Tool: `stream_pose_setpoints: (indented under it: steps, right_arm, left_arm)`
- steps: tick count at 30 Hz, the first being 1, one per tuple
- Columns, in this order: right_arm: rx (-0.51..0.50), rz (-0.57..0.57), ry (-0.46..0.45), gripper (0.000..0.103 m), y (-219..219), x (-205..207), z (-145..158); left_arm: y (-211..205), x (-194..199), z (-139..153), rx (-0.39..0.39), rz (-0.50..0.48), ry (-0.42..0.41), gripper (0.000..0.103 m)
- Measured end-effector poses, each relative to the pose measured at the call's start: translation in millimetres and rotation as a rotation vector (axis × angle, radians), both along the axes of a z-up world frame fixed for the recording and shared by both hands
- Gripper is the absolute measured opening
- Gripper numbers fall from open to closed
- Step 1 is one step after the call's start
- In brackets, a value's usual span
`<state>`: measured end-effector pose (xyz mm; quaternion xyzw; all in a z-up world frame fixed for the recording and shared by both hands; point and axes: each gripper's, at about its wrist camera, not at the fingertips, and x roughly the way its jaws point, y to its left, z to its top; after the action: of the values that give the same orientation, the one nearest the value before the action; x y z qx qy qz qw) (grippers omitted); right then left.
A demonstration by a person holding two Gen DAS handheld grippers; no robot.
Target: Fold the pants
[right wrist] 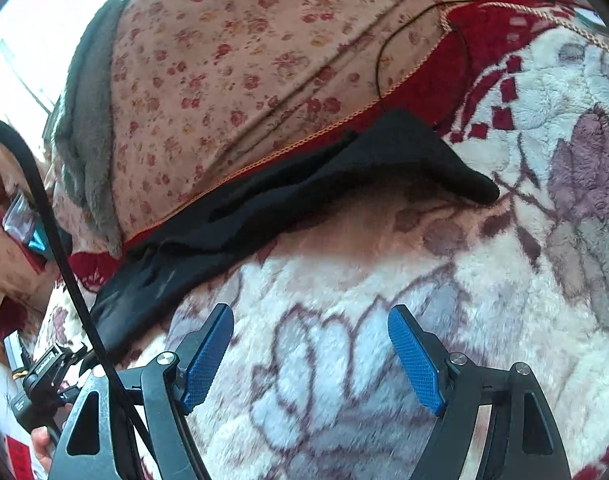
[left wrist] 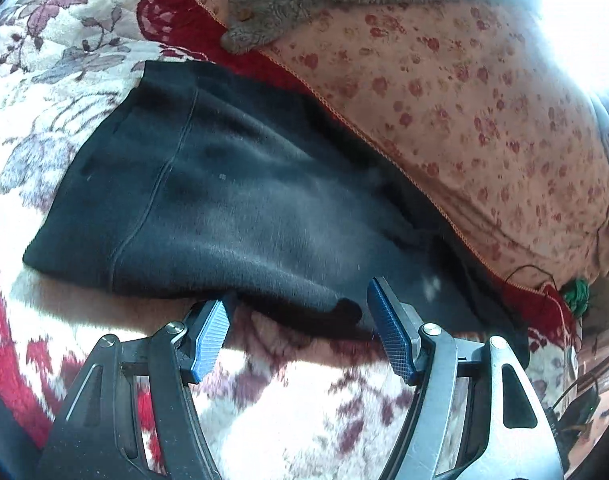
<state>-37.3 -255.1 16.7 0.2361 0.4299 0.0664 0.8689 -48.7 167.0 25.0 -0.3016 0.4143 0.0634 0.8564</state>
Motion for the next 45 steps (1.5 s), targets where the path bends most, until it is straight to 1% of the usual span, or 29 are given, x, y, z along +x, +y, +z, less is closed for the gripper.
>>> stream_pose_setpoints:
  steps: [4, 7, 8, 9, 11, 12, 13, 15, 17, 20, 24, 29, 34, 39, 41, 42, 45]
  right_arm:
    - [0.000, -0.008, -0.001, 0.078, -3.4, 10.3, -0.2]
    - [-0.010, -0.002, 0.006, 0.078, -1.0, 17.5, -2.5]
    - [-0.010, -0.001, 0.008, 0.078, -0.2, 19.2, -3.1]
    - [-0.008, -0.002, 0.007, 0.078, -0.2, 20.8, -3.5]
    - [-0.006, -0.003, 0.005, 0.078, 0.5, 23.7, -4.7]
    - [-0.004, -0.003, 0.007, 0.079, 1.5, 25.7, -5.6]
    - [-0.004, -0.003, 0.007, 0.079, 2.0, 26.1, -6.3]
    - [-0.008, -0.003, 0.007, 0.079, 4.4, 28.3, -6.7]
    - [-0.005, -0.003, 0.006, 0.079, 6.7, 28.3, -6.2]
    - [0.003, -0.004, 0.005, 0.078, 7.3, 28.2, -5.8]
    - [0.028, -0.011, 0.009, 0.079, 5.7, 25.4, -5.7]
    - [0.035, 0.004, 0.003, 0.078, 8.7, 22.1, -2.4]
    - [0.030, -0.004, -0.008, 0.078, 8.6, 23.6, 1.2]
    - [0.017, -0.040, 0.002, 0.078, -5.6, 39.9, 1.0]
    - [0.004, -0.041, 0.021, 0.078, -11.3, 54.4, -0.2]
    - [-0.009, -0.040, 0.028, 0.078, -13.0, 63.3, -0.4]
    - [-0.022, -0.035, 0.031, 0.078, -16.5, 91.3, 2.3]
  left_arm:
    - [3.3, 14.4, -1.5, -0.010, 0.018, -0.002, 0.068]
    - [0.5, 22.0, -1.1, 0.021, 0.019, 0.001, 0.067]
    - [0.2, 22.4, -0.6, 0.028, 0.017, 0.000, 0.056]
    - [1.0, 24.1, -0.4, 0.035, 0.012, 0.003, 0.041]
    - [4.6, 27.6, -1.8, 0.038, 0.001, 0.014, 0.027]
    - [7.0, 28.5, -2.8, 0.043, 0.000, 0.019, 0.016]
    - [8.8, 28.6, -3.8, 0.047, -0.001, 0.025, 0.014]
    - [10.2, 28.5, -3.8, 0.043, -0.021, 0.028, 0.012]
    - [6.8, 25.8, 0.5, 0.075, -0.038, 0.020, 0.010]
    - [3.4, 20.3, 8.8, 0.111, -0.067, -0.014, 0.009]
    - [10.7, 16.5, 13.2, 0.082, -0.093, -0.029, 0.008]
    - [13.2, 5.9, 20.5, 0.099, -0.118, -0.053, 0.008]
    - [27.2, -3.5, 25.6, 0.070, -0.115, -0.060, 0.007]
    - [50.9, -14.4, 35.7, 0.082, -0.093, -0.066, 0.007]
    - [62.9, -15.1, 39.2, 0.088, -0.078, -0.059, 0.007]
    - [68.7, -14.7, 41.1, 0.098, -0.070, -0.057, 0.007]
    - [87.3, -11.5, 50.7, 0.160, -0.027, -0.060, 0.007]
